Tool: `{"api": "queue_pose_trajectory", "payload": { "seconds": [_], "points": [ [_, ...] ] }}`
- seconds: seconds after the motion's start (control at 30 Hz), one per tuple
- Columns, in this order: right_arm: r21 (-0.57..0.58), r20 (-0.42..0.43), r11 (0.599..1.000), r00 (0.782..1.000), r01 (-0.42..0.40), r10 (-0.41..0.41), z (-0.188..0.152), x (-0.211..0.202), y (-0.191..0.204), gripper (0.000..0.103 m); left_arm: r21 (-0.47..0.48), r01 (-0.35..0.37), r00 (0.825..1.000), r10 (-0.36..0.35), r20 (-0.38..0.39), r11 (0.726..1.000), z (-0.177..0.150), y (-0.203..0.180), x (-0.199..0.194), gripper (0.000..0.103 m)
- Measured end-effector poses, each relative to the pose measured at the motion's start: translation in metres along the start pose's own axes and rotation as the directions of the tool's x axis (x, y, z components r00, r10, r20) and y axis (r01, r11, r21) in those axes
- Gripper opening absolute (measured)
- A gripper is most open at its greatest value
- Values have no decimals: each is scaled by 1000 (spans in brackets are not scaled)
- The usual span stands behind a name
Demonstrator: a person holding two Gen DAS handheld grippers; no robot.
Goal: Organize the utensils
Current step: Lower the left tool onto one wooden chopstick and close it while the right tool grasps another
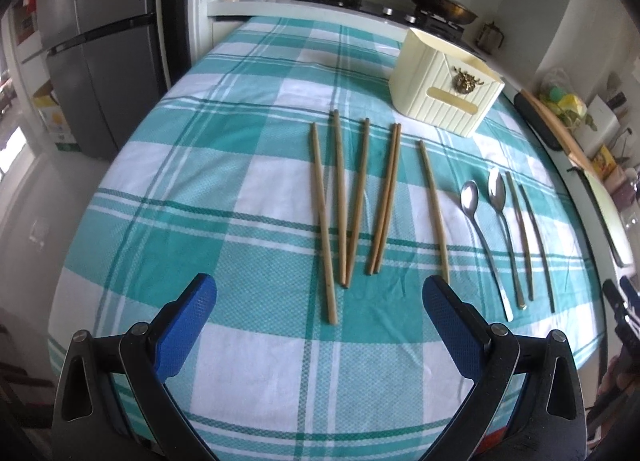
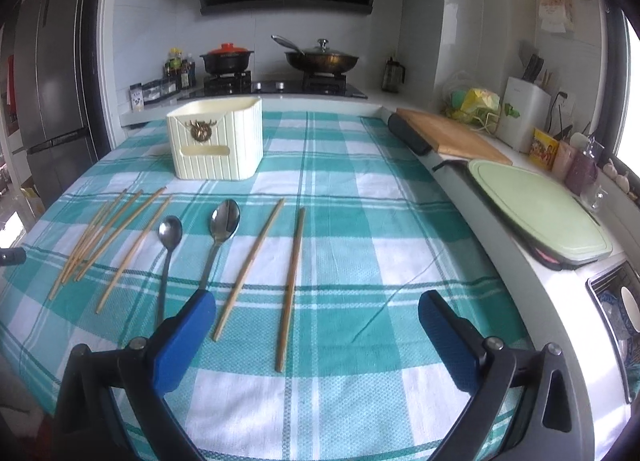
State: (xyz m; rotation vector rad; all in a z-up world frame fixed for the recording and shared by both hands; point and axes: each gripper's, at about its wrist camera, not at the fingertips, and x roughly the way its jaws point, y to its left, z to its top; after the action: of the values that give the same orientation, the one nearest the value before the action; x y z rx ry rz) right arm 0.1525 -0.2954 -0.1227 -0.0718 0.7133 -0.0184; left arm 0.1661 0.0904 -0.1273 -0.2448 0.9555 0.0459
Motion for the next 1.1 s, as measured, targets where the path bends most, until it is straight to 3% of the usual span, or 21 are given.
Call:
{"api": "queue_pose_trajectory", "payload": {
  "seconds": [0.27, 0.43, 0.6, 0.9, 1.0, 1.1],
  "points": [
    [-6, -8, 1000, 1000, -10, 10, 1, 4, 1, 103, -44, 16, 998, -19, -66, 999, 58, 23, 56, 102],
    [-8, -7, 1000, 1000, -12, 12, 2, 5, 1, 103, 13, -85, 995, 86, -52, 996, 87, 18, 95, 102],
    [-15, -20, 999, 999, -32, 32, 14, 9, -4, 103, 31, -135, 987, 137, -80, 990, 101, 19, 128, 102],
    [-23, -186, 996, 979, -91, 85, 43, 83, -10, 102, 127, -170, 979, 183, -92, 977, 100, 9, 145, 102],
    [-10, -253, 993, 961, -118, 112, 46, 111, -8, 84, 152, -176, 976, 192, -103, 973, 98, 10, 147, 101],
    [-1, -311, 990, 941, -139, 132, 47, 134, -5, 74, 175, -180, 972, 203, -120, 968, 96, 10, 151, 100]
  ]
}}
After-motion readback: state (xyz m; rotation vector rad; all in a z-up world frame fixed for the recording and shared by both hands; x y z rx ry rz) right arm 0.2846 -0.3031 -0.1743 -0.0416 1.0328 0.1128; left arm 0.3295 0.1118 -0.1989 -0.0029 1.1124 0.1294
